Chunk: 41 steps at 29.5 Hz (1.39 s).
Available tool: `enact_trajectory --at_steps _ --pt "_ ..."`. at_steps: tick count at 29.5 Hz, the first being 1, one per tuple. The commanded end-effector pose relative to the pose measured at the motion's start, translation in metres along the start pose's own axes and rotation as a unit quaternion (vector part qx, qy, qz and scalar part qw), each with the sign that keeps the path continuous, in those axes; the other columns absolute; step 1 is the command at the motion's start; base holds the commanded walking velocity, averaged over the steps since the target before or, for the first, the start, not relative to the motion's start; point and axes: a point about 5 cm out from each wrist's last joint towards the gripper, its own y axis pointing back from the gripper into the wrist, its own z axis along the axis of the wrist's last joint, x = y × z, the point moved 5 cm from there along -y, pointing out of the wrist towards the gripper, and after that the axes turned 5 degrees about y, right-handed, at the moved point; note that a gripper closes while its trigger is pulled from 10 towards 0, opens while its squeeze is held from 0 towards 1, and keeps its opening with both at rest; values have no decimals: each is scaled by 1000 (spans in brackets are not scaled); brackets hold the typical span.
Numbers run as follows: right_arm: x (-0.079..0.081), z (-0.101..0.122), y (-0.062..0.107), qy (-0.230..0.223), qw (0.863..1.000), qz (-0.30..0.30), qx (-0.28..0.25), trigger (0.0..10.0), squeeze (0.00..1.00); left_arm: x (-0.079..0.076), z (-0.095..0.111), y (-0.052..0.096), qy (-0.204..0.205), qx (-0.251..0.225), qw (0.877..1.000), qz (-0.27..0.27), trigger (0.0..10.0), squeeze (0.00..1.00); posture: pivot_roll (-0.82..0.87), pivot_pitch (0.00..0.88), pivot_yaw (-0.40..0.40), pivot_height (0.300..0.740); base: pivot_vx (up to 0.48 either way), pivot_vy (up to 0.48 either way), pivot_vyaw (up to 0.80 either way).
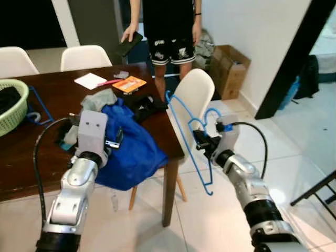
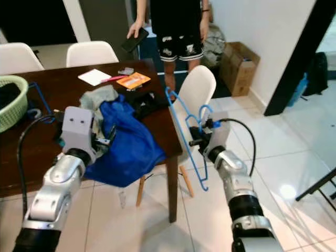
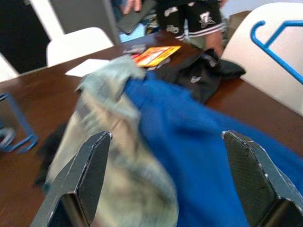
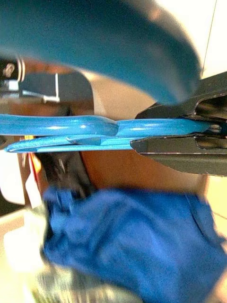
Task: Hang hanger
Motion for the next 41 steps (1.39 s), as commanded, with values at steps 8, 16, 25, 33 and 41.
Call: enact_trajectory --at_steps 8,16,25,33,41 --pt "-3 0 4 10 1000 -10 -2 10000 0 -4 -21 5 0 26 1000 -2 10000 0 -3 8 10 740 -384 0 0" --pt "0 0 4 17 1000 -1 0 10000 0 -10 -28 7 3 35 999 -8 10000 0 -4 13 8 740 -385 0 162" --pt "6 1 2 28 999 16 1 10000 0 -12 -27 8 18 33 999 -21 10000 0 -6 22 6 740 -128 0 800" --pt "9 2 2 34 999 21 2 10000 0 -4 -31 13 18 38 999 -17 10000 0 -4 29 6 740 0 0 800" --pt "4 5 5 34 999 11 -8 10000 0 2 -34 22 11 34 999 4 10000 0 5 40 3 740 0 0 800"
